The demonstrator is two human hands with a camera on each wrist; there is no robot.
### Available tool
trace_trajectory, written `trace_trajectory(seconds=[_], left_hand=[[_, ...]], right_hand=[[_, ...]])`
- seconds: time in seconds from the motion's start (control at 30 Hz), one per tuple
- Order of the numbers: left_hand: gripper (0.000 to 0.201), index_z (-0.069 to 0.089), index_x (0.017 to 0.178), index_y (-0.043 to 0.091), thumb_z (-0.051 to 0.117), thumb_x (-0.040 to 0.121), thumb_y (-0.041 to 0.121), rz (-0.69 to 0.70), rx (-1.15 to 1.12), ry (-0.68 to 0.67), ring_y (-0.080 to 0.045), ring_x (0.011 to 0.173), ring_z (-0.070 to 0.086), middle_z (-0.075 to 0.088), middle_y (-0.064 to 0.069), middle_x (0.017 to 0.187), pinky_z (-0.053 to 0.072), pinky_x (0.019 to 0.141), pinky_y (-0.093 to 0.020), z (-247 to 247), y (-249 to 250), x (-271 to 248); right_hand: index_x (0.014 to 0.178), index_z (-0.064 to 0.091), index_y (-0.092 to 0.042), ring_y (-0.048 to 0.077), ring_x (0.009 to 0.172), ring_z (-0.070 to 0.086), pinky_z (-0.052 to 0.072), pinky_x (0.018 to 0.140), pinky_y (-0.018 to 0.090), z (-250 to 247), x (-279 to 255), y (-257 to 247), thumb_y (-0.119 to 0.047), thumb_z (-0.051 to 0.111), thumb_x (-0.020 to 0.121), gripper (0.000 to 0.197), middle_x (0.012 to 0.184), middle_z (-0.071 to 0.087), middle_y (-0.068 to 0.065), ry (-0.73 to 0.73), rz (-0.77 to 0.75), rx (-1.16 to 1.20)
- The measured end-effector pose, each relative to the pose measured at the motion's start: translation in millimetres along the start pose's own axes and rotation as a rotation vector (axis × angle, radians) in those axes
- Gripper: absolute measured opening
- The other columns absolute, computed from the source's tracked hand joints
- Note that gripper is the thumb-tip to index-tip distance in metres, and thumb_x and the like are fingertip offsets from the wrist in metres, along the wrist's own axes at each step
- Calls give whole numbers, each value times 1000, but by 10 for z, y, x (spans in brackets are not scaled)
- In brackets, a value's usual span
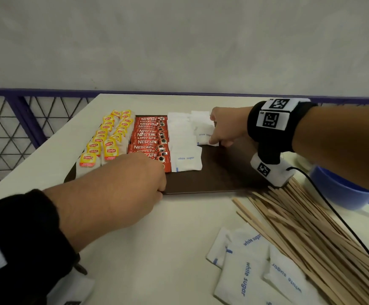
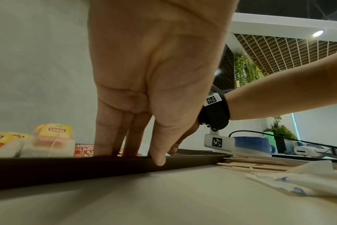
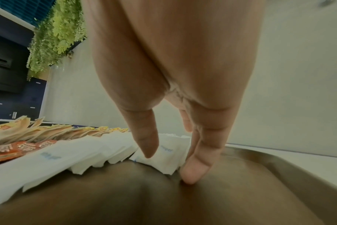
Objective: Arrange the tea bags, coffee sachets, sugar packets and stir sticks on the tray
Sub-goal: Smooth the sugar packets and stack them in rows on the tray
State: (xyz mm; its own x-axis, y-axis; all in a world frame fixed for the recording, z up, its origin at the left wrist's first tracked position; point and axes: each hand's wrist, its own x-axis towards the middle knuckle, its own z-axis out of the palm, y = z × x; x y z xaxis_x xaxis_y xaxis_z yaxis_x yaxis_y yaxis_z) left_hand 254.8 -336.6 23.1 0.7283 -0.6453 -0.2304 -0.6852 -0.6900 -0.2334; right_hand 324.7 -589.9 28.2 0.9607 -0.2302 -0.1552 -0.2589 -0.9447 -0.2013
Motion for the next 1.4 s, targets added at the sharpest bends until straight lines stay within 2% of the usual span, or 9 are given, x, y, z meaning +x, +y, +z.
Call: trace_trajectory(seconds=[0.2, 0.33, 0.47, 0.57, 0.8, 0.93, 1.1, 1.27, 1.4], left_hand=[[35, 68, 110, 26, 51, 97, 53, 37, -65, -26, -13, 89, 63, 67, 7, 97, 55, 82, -32, -27, -14, -86], [56, 55, 127, 30, 46, 91, 72, -4, -86, -110, -18, 108, 60, 62, 5, 120, 51, 95, -35, -46, 130, -337], [71, 35, 148, 35, 43, 89, 74, 60, -155, 2, -13, 134, 45, 43, 10, 148, 42, 111, -36, -22, 414, -864], [75, 26, 153, 42, 41, 87, 76, 129, -336, 54, -2, 144, 30, 28, 21, 158, 29, 118, -27, 6, 666, -1367], [62, 33, 150, 41, 56, 93, 53, 175, -685, 293, 22, 128, 15, 28, 31, 150, 5, 98, 8, 498, 1201, -1869], [61, 44, 145, 31, 60, 87, 39, 162, -649, 396, 2, 136, 30, 45, 20, 143, 16, 112, -13, 742, 1236, -1785], [33, 67, 119, 28, 52, 90, 35, 74, -677, 462, -7, 113, 49, 61, 19, 117, 42, 101, -36, 817, 1148, -1663], [24, 67, 110, 21, 46, 100, 28, -5, -625, 496, -11, 107, 46, 56, 13, 113, 44, 95, -40, 814, 1155, -1533], [41, 51, 134, 32, 52, 95, 44, -81, -720, 515, -5, 126, 35, 43, 19, 133, 38, 106, -35, 818, 1164, -1530]], right_hand=[[127, 59, -8, 26, 75, 74, 60, 84, 38, -237, -524, -30, -32, 73, 89, 47, 88, 78, 9, 27, -26, 156], [112, 67, -12, 20, 78, 70, 61, 77, 33, -111, -1565, -158, -22, 70, 95, 20, 93, 75, 11, -227, -130, 557], [132, 53, -35, 8, 102, 63, 54, 86, 23, 126, -2514, -107, -62, 61, 89, 51, 117, 61, -15, -289, -283, -84], [140, 42, -40, 10, 111, 50, 50, 95, 31, 341, -3011, -59, -80, 47, 85, 68, 126, 50, -11, -185, -363, -326], [133, 53, -26, 7, 118, 38, 32, 100, 20, 860, -3568, -94, -34, 55, 100, 34, 133, 51, -8, -1, -609, -92], [122, 62, -25, 12, 112, 54, 46, 95, 30, 1144, -3627, 1, -18, 64, 92, 31, 119, 61, -9, 136, -664, 181], [106, 72, -28, 10, 89, 65, 52, 75, 26, 1284, -3540, 138, -14, 70, 91, 21, 96, 69, -14, 346, -531, 531], [99, 71, -30, 10, 89, 67, 54, 80, 27, 1326, -3382, 23, -11, 70, 93, 20, 92, 71, -11, 419, -403, 831], [102, 72, -24, 19, 97, 69, 56, 84, 35, 1340, -3259, -27, -9, 69, 95, 17, 101, 73, -4, 499, -364, 1091]])
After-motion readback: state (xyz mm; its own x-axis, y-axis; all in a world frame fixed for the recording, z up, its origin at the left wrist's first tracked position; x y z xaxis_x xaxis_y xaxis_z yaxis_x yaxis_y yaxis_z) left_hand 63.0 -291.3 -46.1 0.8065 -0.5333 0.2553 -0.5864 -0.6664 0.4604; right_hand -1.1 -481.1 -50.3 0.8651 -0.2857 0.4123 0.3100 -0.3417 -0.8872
